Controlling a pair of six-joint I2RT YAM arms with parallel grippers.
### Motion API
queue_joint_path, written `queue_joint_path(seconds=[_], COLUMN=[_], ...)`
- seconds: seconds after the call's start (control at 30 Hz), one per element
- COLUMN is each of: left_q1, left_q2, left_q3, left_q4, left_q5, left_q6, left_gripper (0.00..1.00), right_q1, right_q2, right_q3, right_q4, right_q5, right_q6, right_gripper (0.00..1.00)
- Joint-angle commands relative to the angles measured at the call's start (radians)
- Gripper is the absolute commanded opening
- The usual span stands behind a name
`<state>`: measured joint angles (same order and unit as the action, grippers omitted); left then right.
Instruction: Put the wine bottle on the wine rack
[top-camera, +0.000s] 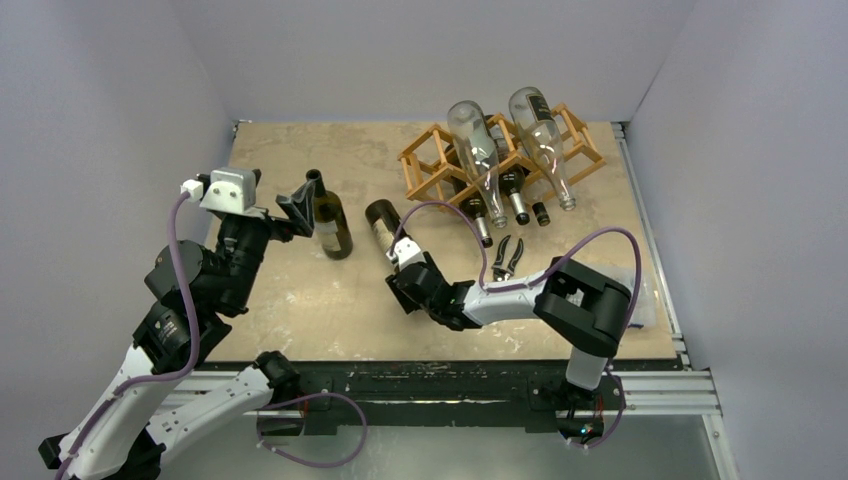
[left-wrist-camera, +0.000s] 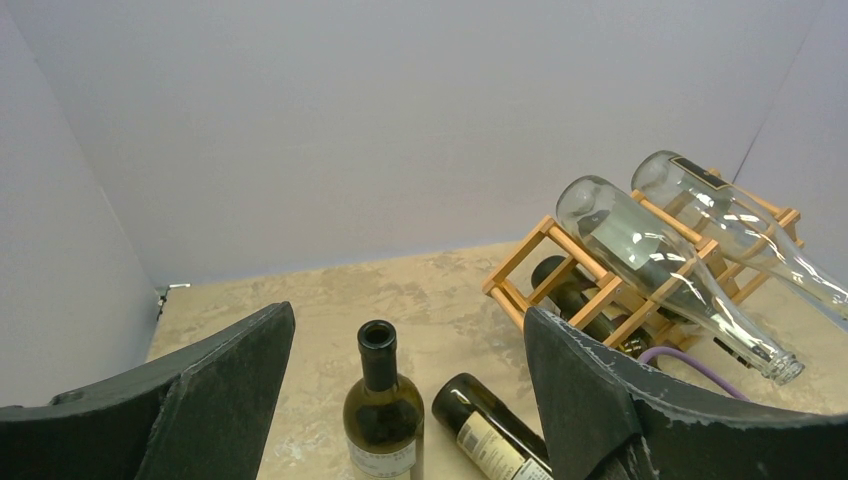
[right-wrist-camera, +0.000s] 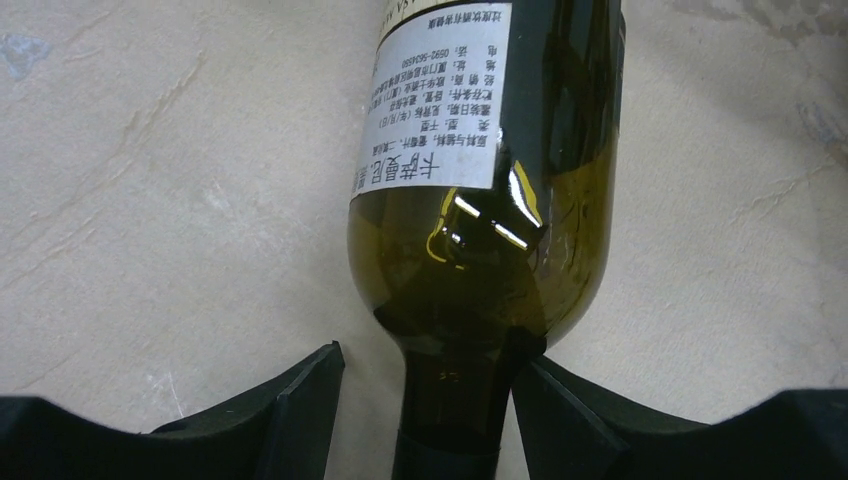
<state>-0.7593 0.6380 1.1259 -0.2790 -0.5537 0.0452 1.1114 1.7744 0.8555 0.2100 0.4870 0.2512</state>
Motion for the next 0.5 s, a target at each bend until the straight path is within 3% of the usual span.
queue_joint_path(seconds=[0.0,0.17,0.47], left_q1=[0.007,0.006,0.006], left_q2=[0.0,-0.003,0.004], left_q3=[0.024,0.025,0.018], left_q4=[0.026,0.022,0.038], left_q5=[-0.003,0.002,-0.018], left_q6=[0.011,0.012,0.034], left_gripper=[0.85,0.84,0.84], right_q1=[-0.011,-0.015,-0.015], right_q2=[0.042,0.053,-0.083], right_q3=[0.069,0.095,0.049], right_q4=[0.074,0.059,0.003], right_q5=[0.052,0.053,0.056], right_q6=[-0.036,-0.037,0.009], right_gripper=[0.65,0.52,0.3])
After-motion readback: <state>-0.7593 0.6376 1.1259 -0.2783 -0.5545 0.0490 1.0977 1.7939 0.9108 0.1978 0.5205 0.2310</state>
